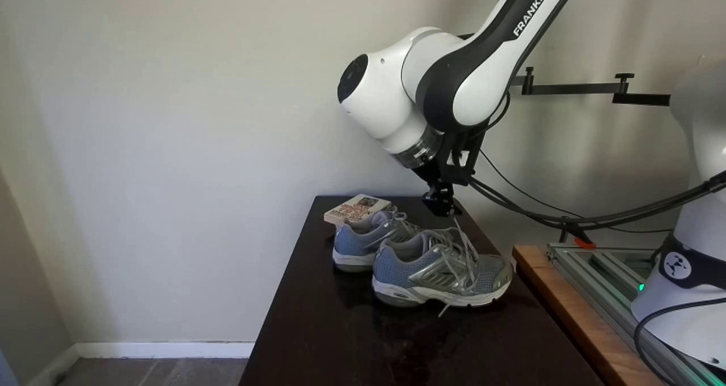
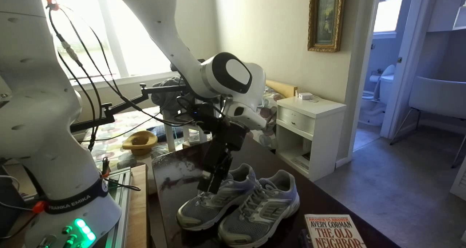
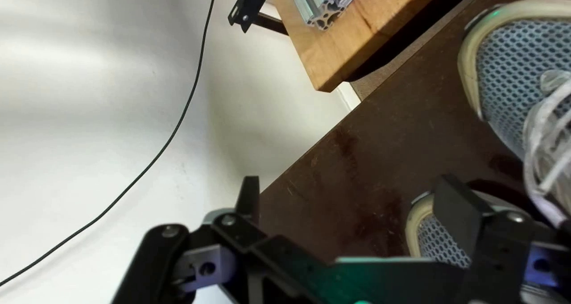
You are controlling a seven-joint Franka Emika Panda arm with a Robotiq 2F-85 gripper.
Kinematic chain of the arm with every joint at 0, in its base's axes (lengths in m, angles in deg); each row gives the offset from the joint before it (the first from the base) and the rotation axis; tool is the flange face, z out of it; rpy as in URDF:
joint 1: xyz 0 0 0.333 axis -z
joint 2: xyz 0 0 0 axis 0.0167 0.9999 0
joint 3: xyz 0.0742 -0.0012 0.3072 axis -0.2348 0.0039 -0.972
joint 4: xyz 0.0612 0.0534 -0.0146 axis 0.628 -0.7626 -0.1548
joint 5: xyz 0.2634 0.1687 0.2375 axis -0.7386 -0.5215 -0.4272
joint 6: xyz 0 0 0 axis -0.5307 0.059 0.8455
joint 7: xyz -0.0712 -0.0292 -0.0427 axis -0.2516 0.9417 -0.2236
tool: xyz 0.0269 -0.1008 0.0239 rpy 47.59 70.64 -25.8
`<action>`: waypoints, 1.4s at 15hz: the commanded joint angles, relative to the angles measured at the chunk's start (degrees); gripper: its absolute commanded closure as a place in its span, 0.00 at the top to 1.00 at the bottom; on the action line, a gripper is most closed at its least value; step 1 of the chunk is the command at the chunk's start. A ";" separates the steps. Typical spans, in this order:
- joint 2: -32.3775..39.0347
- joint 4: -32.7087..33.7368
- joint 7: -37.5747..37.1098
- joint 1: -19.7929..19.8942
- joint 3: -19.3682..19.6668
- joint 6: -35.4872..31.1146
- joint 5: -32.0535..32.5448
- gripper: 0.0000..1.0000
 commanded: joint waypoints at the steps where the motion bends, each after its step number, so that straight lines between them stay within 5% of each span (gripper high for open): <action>1: -4.95 -1.07 3.51 -0.55 -2.39 0.32 -5.72 1.00; 8: -4.55 -1.52 7.99 -2.13 -5.99 0.47 -11.94 1.00; 14: -3.02 -4.54 10.77 -2.73 -6.94 -2.21 -10.24 1.00; 21: -2.88 -9.31 9.70 -2.22 -6.15 -18.49 -9.96 1.00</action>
